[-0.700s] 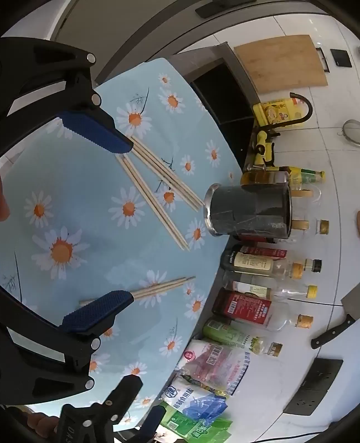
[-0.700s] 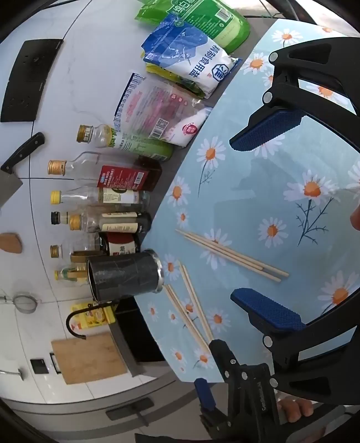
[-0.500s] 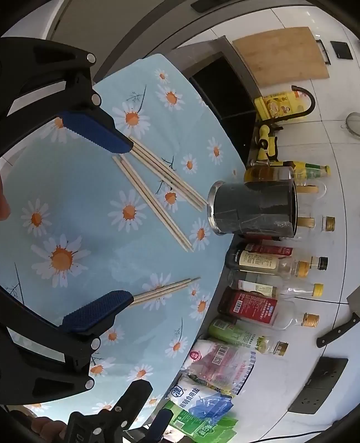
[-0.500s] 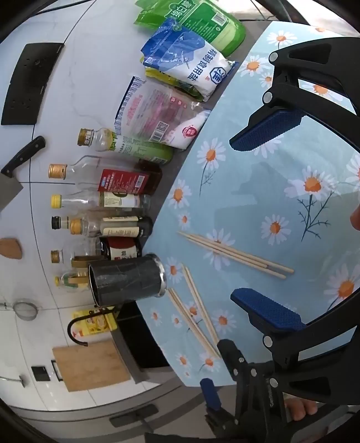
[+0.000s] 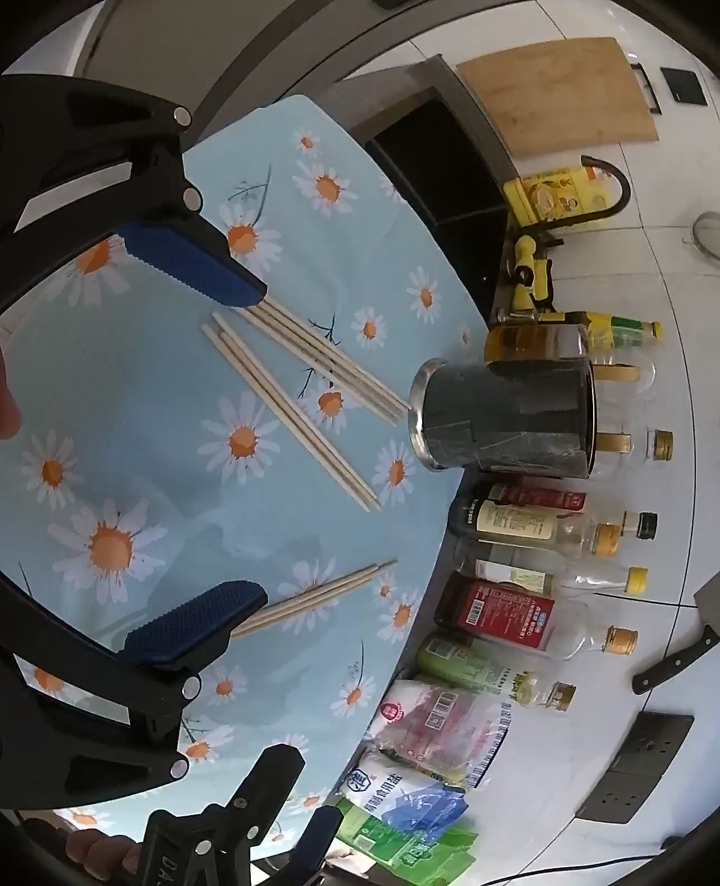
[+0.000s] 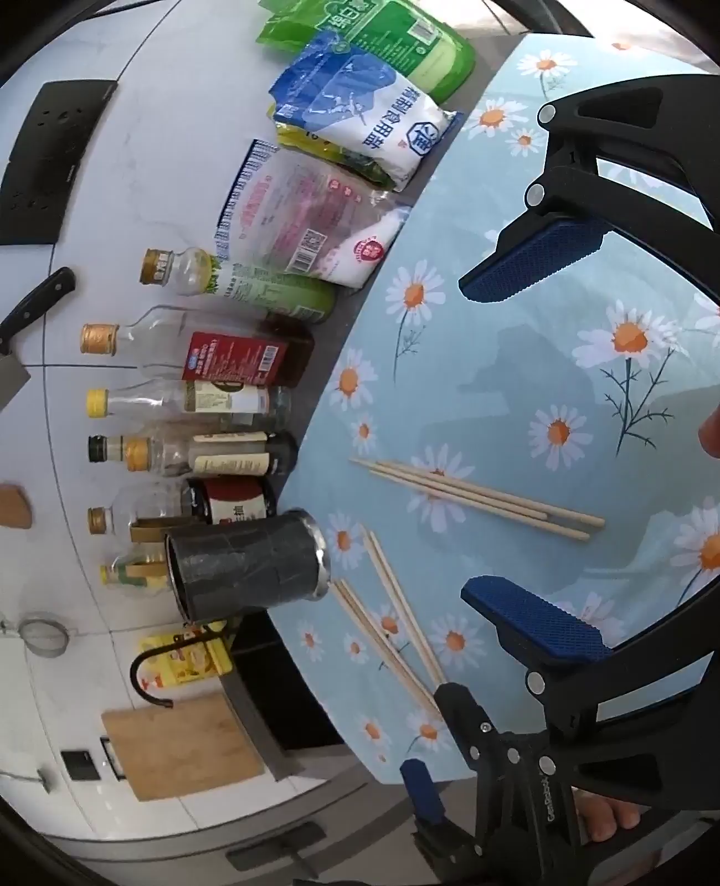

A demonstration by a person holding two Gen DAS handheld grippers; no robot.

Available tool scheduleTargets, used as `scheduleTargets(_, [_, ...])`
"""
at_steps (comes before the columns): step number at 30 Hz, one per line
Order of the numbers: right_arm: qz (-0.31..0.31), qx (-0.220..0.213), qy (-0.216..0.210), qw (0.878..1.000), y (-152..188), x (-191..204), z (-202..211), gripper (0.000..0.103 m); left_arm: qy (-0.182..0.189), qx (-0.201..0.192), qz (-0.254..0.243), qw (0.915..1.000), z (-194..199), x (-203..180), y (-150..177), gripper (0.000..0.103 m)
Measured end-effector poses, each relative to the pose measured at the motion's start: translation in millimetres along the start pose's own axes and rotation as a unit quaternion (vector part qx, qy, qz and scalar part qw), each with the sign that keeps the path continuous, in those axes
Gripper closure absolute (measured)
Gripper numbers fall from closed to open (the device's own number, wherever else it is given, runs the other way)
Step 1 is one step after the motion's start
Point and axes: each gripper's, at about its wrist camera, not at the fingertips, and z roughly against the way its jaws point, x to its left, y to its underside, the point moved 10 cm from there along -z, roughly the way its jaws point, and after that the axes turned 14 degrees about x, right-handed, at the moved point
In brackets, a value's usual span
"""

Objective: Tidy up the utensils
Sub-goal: 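Move both grippers, open, toward the loose wooden chopsticks on the tablecloth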

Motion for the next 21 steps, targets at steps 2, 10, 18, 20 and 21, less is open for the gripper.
scheduleTargets(2, [-0.005,0.005,0.003,1.0,-1,2,0,0.008,-0.003,-0.001,-0.012,0.9999,2,3,-4,0.006])
scheduleTargets(10, [-0.023,0.003,0.017,1.0,-7,14,5,0.008,0.008,-0.005,-0.031,0.9995,9,15,-17,0.006])
scheduleTargets(18, [-0.041,0.001,0.025,0.999,-9,26,0,0.008,0.011,-0.002,-0.04,0.9991,7,31,-15,0.006])
scheduleTargets(20, [-0.04,0.002,0.025,0.999,-7,30,-2,0.008,0.012,0.001,-0.04,0.9991,6,34,-15,0.006])
scheduleTargets(21, [-0.04,0.003,0.024,0.999,-7,32,-2,0.008,0.014,0.004,-0.042,0.999,5,36,-14,0.006])
